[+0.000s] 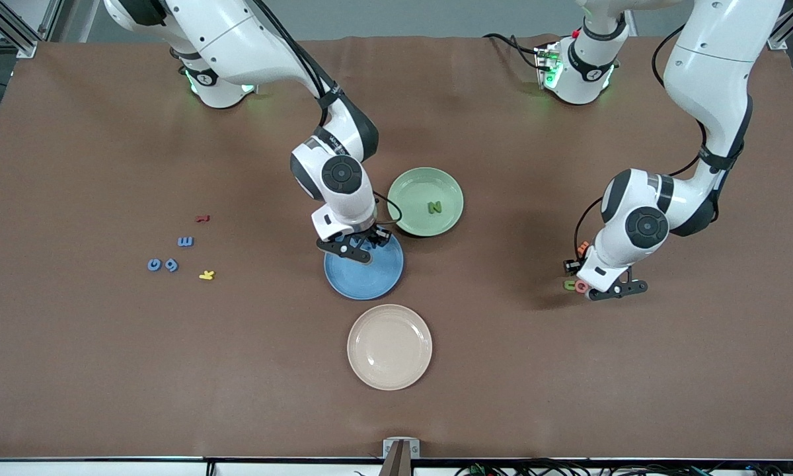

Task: Sort letters by color into matching plates
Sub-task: 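Move the plus to the blue plate while the left gripper grasps green d, then release the plus while the left gripper carries d to the green plate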

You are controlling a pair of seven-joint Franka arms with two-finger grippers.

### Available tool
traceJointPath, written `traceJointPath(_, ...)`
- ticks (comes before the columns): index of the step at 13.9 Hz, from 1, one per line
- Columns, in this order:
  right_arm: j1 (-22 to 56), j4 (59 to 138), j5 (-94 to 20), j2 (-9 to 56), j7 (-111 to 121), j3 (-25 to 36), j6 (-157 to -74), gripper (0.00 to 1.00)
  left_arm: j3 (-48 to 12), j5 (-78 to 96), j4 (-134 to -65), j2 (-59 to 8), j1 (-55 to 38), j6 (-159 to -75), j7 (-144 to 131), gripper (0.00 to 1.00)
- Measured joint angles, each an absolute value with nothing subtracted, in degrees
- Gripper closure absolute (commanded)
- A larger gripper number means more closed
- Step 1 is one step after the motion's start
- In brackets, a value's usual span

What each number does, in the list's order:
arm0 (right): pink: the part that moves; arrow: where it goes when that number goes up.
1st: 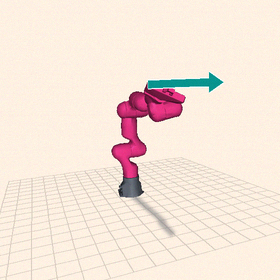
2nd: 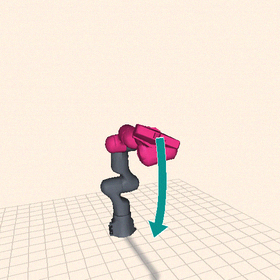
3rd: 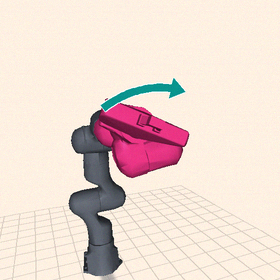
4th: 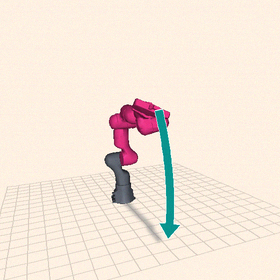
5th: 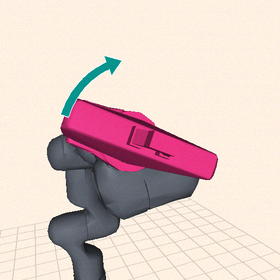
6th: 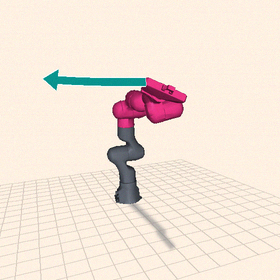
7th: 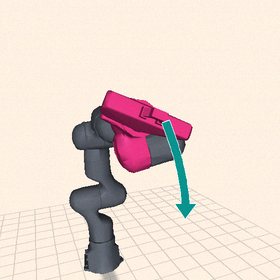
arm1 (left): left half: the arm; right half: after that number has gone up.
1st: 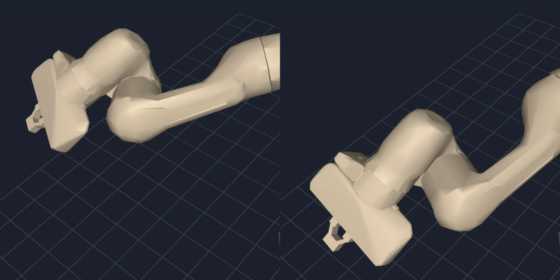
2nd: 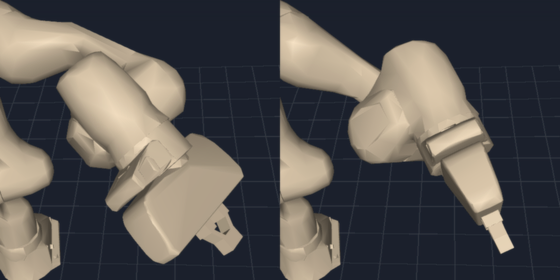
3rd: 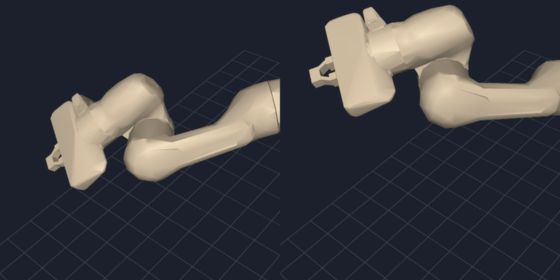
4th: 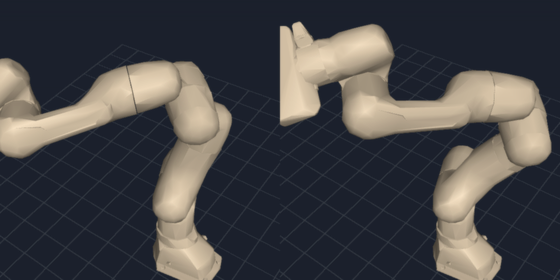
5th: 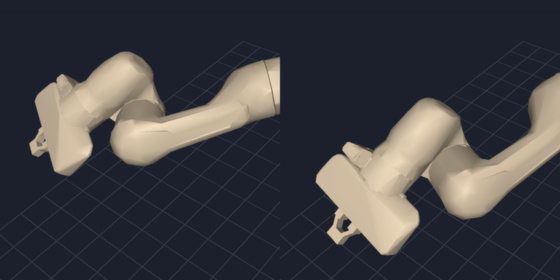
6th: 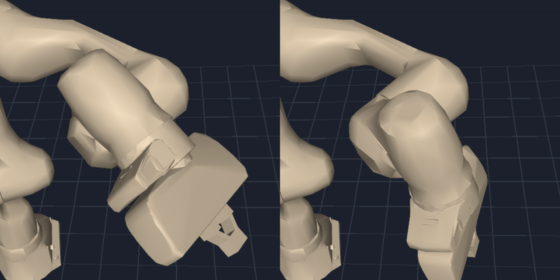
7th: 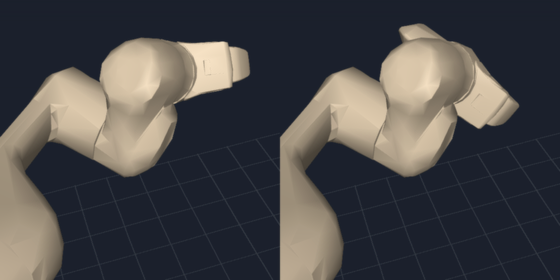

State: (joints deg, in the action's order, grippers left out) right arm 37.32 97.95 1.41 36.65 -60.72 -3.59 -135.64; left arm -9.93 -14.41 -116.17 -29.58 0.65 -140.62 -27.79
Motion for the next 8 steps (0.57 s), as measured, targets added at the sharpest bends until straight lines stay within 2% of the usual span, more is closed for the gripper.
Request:
traceJointPath(2, 37.33, 97.21, 1.46, 36.37, -60.65, -3.54, -133.66, 0.0, -9.93, -14.41, -116.23, -29.91, 0.66, -140.62, -27.34, 0.45)
traceJointPath(5, 36.63, 95.14, 1.53, 32.8, -58.26, -2.51, -123.47, 0.0, -9.93, -14.41, -116.24, -30.48, 0.67, -140.66, -27.05, 0.48)
traceJointPath(7, 33.58, 94.97, 1.54, 28.29, -52.43, -1.91, -115.93, 0.0, -9.95, -14.41, -116.22, -30.52, 0.67, -140.69, -27.04, 0.57)
traceJointPath(8, 31.13, 95.11, 1.54, 26.13, -48.83, -1.79, -113.08, 0.0, -10.01, -14.41, -116.19, -30.51, 0.67, -140.76, -27.04, 0.66)
